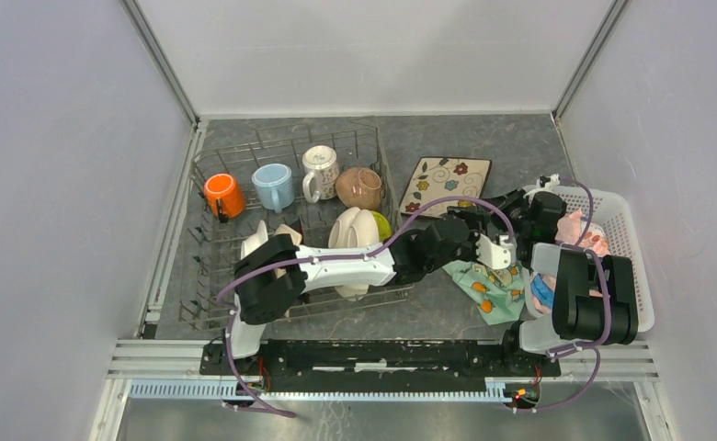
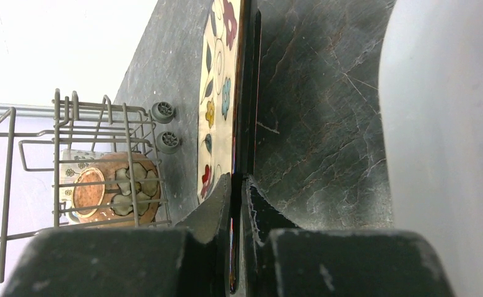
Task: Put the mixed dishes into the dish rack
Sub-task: Pick up the plate at the center of the board.
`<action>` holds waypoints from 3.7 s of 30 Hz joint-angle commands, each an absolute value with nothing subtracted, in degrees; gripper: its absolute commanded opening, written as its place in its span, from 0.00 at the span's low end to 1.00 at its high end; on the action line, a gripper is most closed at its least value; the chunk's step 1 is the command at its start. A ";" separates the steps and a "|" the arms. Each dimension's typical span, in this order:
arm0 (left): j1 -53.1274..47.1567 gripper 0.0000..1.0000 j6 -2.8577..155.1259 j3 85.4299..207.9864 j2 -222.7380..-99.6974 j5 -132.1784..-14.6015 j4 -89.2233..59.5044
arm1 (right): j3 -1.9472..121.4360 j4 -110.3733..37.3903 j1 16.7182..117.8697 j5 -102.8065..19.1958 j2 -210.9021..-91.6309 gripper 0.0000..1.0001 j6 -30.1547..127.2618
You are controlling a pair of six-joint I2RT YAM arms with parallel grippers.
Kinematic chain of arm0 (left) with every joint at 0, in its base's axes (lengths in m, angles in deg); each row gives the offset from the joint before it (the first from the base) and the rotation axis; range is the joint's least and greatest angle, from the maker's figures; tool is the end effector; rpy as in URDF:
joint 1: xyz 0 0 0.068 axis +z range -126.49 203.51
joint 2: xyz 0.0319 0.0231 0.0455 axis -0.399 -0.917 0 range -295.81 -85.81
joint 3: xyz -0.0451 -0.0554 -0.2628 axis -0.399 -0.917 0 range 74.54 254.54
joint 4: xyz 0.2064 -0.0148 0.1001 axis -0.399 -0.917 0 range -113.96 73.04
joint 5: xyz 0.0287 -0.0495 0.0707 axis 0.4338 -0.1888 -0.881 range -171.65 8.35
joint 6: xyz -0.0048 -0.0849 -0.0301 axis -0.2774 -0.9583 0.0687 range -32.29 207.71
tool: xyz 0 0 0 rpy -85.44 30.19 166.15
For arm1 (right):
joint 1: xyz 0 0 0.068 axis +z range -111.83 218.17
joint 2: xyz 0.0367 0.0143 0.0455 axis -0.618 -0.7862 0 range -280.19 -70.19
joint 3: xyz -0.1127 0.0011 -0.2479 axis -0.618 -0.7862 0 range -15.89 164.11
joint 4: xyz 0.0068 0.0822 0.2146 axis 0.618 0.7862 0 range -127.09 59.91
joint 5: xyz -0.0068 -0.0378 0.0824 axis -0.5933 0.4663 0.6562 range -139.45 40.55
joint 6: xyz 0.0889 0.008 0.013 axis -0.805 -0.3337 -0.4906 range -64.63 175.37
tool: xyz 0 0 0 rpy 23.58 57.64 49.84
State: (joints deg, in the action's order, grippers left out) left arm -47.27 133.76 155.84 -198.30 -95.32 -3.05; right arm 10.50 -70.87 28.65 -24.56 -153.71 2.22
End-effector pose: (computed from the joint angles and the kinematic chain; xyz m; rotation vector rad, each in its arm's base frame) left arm 0.1752 -0.4450 0.2538 1.4961 1.1123 -0.0754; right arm 0.2919 -0.0145 0.1723 0.8060 1.8916 0.9139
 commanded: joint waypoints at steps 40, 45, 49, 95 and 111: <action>-48.65 0.65 105.80 139.95 -165.93 -97.11 -7.92 | 6.28 -57.57 29.10 -24.81 -124.16 0.00 15.78; -48.72 0.65 103.80 139.64 -161.51 -102.37 -10.17 | 8.87 -60.23 29.87 -18.84 -131.66 0.00 19.97; -48.68 0.65 102.20 138.28 -158.32 -108.51 -13.38 | 12.01 -60.45 31.06 -13.13 -139.25 0.00 22.66; 9.80 0.86 74.23 130.72 -141.51 -102.07 -48.11 | 55.61 -37.20 36.40 -7.27 -187.58 0.75 42.08; 9.80 0.86 74.14 127.70 -139.97 -98.08 -43.78 | 59.25 -35.17 37.82 8.78 -194.85 0.72 46.91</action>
State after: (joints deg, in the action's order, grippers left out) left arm 9.56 76.18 128.03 -141.01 -100.31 -47.44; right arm 58.57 -37.78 37.09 5.71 -192.95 44.34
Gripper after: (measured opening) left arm 0.862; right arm 0.736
